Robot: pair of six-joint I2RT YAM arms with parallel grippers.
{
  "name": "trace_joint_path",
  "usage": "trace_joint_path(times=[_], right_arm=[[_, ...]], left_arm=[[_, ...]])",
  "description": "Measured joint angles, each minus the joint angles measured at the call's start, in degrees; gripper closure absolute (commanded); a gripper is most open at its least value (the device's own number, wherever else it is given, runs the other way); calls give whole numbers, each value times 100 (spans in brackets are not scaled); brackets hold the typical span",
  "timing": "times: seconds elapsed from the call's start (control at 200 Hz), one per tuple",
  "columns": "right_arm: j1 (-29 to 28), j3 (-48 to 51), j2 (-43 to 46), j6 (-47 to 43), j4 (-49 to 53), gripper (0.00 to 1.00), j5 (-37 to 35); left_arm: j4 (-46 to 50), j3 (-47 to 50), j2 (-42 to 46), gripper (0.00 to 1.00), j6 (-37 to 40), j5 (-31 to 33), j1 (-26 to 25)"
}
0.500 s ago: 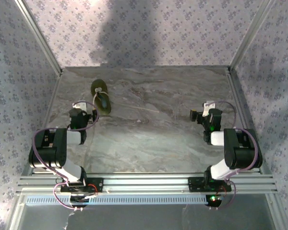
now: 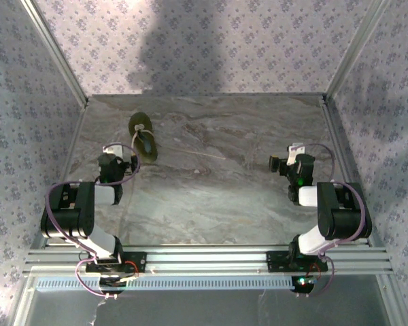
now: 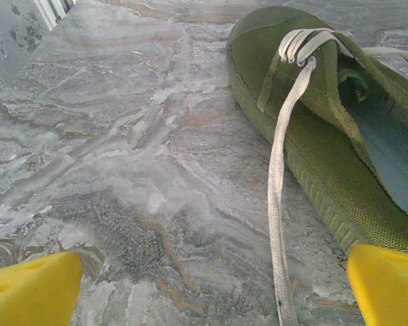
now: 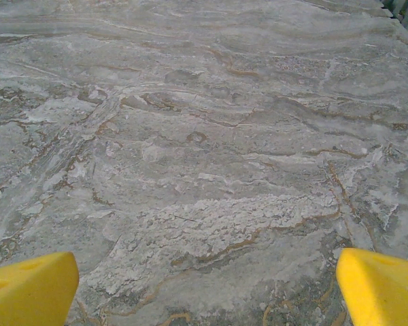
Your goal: Tie the shoes
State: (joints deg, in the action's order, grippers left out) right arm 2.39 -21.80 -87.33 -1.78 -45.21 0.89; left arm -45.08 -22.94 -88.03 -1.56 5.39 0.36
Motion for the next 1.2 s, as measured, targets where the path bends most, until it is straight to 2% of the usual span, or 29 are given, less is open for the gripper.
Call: trace_joint_path(times=[0.599, 0.864, 0.954, 1.059, 1.199], right_arm=[[-22, 0, 0, -2, -2, 0, -24], [-170, 55, 138, -22, -31, 1, -352], [-306, 127, 472, -85, 63, 1, -544], [-562, 129, 1187, -219, 389, 1, -715], [-710, -48, 2245, 85, 1130, 0, -866]], left_arm=[[-9, 0, 0, 1, 2, 2, -9], [-153, 107, 81, 1, 57, 162, -157], [13, 157, 387, 1, 186, 503, -459], [496, 136, 1128, 1, 256, 855, -835], [1338, -39, 2133, 1, -9, 1113, -951]])
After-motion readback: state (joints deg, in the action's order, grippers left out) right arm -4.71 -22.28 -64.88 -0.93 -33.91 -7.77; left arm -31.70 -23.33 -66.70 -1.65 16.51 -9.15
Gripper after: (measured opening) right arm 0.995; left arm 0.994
